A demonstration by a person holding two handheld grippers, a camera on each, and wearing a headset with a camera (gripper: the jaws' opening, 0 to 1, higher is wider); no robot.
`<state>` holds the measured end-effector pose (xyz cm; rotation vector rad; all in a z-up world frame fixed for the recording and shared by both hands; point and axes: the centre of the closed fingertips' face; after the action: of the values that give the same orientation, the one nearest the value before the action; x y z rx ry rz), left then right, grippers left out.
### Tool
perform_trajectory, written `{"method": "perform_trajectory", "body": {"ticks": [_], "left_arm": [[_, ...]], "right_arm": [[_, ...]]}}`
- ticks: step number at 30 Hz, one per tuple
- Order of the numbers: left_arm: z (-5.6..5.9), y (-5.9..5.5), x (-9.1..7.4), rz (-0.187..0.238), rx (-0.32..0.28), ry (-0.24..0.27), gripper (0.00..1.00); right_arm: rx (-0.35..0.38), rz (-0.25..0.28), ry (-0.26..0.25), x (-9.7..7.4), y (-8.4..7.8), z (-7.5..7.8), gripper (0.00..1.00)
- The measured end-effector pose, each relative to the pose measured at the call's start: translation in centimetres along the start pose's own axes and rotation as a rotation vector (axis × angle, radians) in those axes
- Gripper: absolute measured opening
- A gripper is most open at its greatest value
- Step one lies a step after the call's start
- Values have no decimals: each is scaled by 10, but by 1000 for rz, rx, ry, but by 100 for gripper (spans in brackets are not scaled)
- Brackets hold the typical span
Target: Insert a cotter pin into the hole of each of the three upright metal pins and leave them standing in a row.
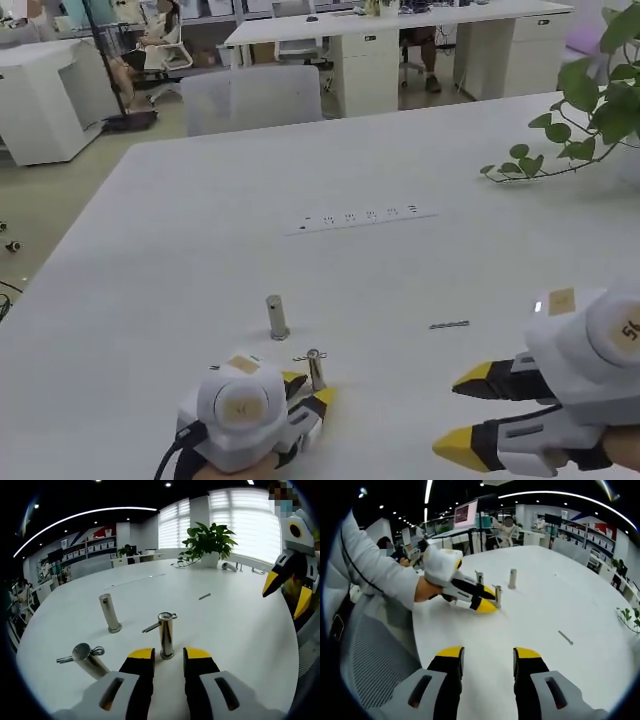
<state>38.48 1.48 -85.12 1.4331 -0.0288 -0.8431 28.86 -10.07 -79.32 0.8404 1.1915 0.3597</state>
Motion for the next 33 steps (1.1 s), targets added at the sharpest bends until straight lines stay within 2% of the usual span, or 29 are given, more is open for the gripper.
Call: {"method": "perform_trajectory", "body": {"ticks": [5,8,12,17,18,22,25,33], "left_arm": [[4,-3,-10,-18,4,-23,21],[6,-1,-17,-8,-8,-33,22],[16,1,-26,-2,-3,-68,23],[30,7,-39,6,-22,-140,29],[36,9,-44,6,-33,-170,30],[48,16,-59,10,-33,-232,37],[50,19,-68,14,-48,-253,42],[44,26,-100,30,-76,-282,55]], "right_arm": [[-1,7,3,0,0,0,41],[-3,11,3,0,0,1,42],[1,9,6,0,-2,1,42],[4,11,7,-1,-3,0,44],[5,12,6,-1,-3,0,44],[5,21,9,-1,-2,0,47],[2,32,12,-1,0,-1,49],[-10,62,24,-1,4,-3,59]]}}
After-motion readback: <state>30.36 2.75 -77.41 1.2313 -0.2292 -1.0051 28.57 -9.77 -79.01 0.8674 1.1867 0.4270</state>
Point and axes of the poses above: the centre of the closed fingertips' face, and the gripper's own axes: x roughly forward along the fingers, z roughly to its right, y roughly out of its top, and after that the axes turned 12 degrees about -x, right-handed
